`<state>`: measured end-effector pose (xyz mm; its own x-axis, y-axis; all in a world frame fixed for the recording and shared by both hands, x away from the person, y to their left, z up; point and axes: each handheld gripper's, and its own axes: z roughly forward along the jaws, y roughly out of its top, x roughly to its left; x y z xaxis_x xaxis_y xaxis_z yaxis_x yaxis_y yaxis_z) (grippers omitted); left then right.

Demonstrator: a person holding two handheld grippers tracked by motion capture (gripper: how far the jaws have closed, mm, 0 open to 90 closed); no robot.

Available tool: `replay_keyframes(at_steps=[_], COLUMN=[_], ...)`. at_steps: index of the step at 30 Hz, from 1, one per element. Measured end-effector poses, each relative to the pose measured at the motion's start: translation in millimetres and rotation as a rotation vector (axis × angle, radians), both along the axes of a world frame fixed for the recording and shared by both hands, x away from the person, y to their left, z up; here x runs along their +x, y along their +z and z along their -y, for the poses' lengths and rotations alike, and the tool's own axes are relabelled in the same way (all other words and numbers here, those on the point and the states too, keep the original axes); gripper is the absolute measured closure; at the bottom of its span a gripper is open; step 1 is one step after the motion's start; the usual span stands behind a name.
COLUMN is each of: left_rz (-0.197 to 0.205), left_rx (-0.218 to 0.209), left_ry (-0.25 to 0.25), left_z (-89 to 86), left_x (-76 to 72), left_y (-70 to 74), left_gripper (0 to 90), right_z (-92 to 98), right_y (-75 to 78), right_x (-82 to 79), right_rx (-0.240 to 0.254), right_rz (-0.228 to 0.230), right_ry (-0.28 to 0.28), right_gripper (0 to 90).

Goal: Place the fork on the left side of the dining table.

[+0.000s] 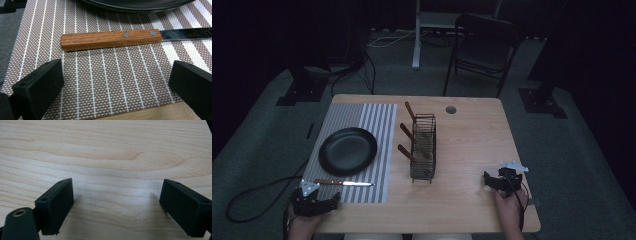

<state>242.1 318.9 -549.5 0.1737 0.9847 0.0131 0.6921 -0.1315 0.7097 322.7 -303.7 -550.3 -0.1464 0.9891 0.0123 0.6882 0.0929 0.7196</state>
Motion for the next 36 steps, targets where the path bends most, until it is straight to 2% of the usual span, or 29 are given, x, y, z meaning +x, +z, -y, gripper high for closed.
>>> replay_keyframes(at_steps=[10,16,17,21,25,29,32,36], left_rz=[0.000,-0.021,-0.028,-0.056,-0.058,-0.079,-0.083,-0.075], left_rx=[0.000,0.003,0.005,0.002,-0.001,-0.002,-0.012,-0.003], left_ry=[-0.002,-0.016,-0.006,-0.026,-0.034,-0.074,-0.093,-0.136], left_z=[-0.2,-1.4,-1.7,0.0,2.5,10.6,14.1,26.1], left_x=[-0.1,0.9,0.6,-2.8,-4.5,-5.5,-5.3,-4.4], left_y=[0.0,2.3,3.0,5.9,9.2,11.2,12.9,18.8], left_gripper=[0.0,0.7,0.7,0.7,0.7,0.7,0.7,1.1], right_z=[0.0,0.0,0.0,0.0,0.0,0.0,0.0,0.0], right_y=[0.0,0.0,0.0,0.0,0.0,0.0,0.0,0.0], right_x=[0.0,0.0,0.0,0.0,0.0,0.0,0.0,0.0], right_rx=[0.000,0.000,0.000,0.000,0.000,0.000,0.000,0.000], right_rz=[0.000,0.000,0.000,0.000,0.000,0.000,0.000,0.000], right_ry=[0.000,0.000,0.000,0.000,0.000,0.000,0.000,0.000], right_gripper=[11.8,11.8,11.8,11.8,11.8,11.8,11.8,11.8])
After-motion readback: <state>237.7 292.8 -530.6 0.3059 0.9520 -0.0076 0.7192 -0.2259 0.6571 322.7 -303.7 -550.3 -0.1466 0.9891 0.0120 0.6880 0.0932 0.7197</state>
